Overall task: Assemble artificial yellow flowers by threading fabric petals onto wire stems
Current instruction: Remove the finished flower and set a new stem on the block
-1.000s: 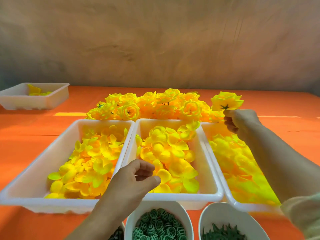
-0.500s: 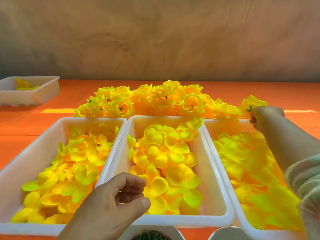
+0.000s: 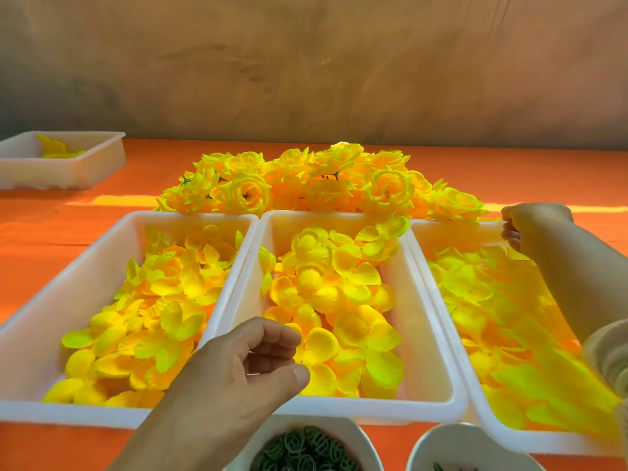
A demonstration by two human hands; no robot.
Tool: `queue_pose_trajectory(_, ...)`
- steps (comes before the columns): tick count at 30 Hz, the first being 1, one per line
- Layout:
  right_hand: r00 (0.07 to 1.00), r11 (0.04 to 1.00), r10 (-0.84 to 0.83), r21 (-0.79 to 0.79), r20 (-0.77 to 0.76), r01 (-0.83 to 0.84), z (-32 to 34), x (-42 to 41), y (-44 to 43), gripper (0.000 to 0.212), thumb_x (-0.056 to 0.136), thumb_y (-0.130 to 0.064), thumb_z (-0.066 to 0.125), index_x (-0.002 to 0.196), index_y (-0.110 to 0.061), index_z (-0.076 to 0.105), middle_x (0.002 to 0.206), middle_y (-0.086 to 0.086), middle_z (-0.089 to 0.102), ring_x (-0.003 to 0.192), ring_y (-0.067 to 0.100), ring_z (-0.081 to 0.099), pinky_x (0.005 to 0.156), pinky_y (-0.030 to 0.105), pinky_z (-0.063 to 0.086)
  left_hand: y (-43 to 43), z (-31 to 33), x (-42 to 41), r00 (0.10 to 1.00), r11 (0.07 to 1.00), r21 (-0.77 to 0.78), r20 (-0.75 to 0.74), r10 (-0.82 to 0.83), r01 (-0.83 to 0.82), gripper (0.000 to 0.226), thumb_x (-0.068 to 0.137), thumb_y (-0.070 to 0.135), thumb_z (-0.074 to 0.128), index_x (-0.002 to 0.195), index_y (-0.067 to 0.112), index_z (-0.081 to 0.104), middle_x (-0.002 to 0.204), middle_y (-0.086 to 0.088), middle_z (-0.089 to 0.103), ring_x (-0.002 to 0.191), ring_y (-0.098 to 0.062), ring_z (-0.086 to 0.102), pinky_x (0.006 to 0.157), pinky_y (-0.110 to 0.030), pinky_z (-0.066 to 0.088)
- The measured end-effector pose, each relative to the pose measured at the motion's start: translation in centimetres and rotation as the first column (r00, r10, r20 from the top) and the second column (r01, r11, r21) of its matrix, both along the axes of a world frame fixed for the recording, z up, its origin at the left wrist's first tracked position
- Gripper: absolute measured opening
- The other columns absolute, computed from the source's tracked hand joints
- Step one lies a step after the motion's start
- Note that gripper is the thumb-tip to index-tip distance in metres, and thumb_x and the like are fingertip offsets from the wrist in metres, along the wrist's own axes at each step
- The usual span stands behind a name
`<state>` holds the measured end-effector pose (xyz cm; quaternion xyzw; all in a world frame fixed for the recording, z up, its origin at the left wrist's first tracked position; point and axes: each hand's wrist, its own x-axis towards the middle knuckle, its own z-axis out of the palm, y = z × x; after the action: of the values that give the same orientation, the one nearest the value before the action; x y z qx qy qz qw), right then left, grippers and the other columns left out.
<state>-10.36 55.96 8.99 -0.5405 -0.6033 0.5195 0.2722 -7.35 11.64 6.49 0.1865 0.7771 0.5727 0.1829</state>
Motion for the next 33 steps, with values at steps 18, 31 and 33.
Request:
queue_pose_trajectory(18, 0.682, 0.627, 0.719, 0.301, 0.131, -0.719, 2.5, 11.9, -21.9, 0.016, 0.088, -0.016, 0.067, 0.075, -0.007, 0.069, 0.062, 0.005, 0.065, 0.058, 0.015, 0.059, 0.056, 0.030, 0.044, -7.4, 1.5, -2.0, 0.923, 0.892, 0.249, 0.025, 0.385, -0.378, 0.019, 0.090, 0.002, 0.063, 0.081, 0.017, 0.070, 0.066, 0.003, 0.065, 0.068, -0.015, 0.059, 0.070, -0.030, 0.054)
queue_pose_trajectory(31, 0.626, 0.319, 0.553, 0.554, 0.550, -0.769, -2.6, 13.2, -26.7, 0.014, 0.087, -0.033, 0.066, 0.073, -0.036, 0.064, 0.069, -0.012, 0.067, 0.068, 0.014, 0.060, 0.062, 0.031, 0.045, -10.8, -0.1, -6.4, 0.864, 0.806, -0.356, -0.368, 0.344, -0.473, 0.009, 0.086, 0.018, 0.062, 0.084, 0.026, 0.065, 0.101, -0.004, 0.071, 0.096, -0.028, 0.063, 0.078, -0.031, 0.050)
queue_pose_trajectory(33, 0.648, 0.311, 0.507, 0.580, 0.569, -0.753, -2.9, 13.0, -26.8, 0.012, 0.087, -0.035, 0.063, 0.075, -0.035, 0.065, 0.072, -0.009, 0.068, 0.070, 0.020, 0.060, 0.060, 0.031, 0.044, -10.6, -0.2, -6.7, 0.894, 0.771, -0.473, -0.353, 0.277, -0.426, 0.001, 0.085, 0.025, 0.065, 0.085, 0.025, 0.064, 0.102, -0.004, 0.070, 0.097, -0.029, 0.064, 0.076, -0.031, 0.048)
